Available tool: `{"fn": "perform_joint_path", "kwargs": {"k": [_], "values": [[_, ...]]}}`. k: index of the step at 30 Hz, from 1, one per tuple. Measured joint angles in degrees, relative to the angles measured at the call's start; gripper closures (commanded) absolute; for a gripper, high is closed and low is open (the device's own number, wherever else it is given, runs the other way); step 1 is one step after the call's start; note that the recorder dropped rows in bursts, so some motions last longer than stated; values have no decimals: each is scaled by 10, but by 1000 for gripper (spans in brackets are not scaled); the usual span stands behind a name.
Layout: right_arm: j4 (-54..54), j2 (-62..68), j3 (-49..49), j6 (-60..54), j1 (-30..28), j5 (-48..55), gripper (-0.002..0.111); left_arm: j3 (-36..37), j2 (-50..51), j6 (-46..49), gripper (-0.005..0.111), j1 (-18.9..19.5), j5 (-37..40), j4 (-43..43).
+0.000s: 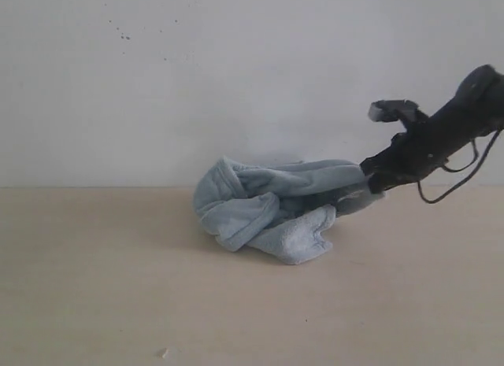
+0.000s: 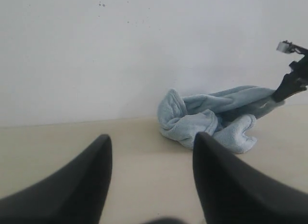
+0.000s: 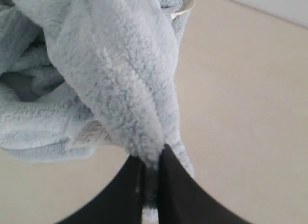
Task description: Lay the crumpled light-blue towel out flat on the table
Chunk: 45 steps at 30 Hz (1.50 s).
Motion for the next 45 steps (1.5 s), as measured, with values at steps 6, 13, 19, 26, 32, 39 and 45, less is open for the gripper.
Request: {"fn": "perform_joint_path", "kwargs": {"k": [6,13,19,26,32,39,45], "values": [[-6,-188,210,5,-44,-48,103,0,0,0,58,0,0,0],[-15,-447,502,15,-61,-122,103,0,0,0,58,0,0,0],[-15,-678,639,83,-61,-137,103,0,0,0,58,0,0,0],[-42,-843,688,150,-19,-86,103,0,0,0,58,0,0,0],[-149,-843,690,228,-14,-75,103,0,0,0,58,0,0,0],[-416,-843,690,422,-14,-75,103,0,0,0,58,0,0,0],[-449,-843,690,462,-14,-93,103,0,0,-74,58,0,-4,-56]]}}
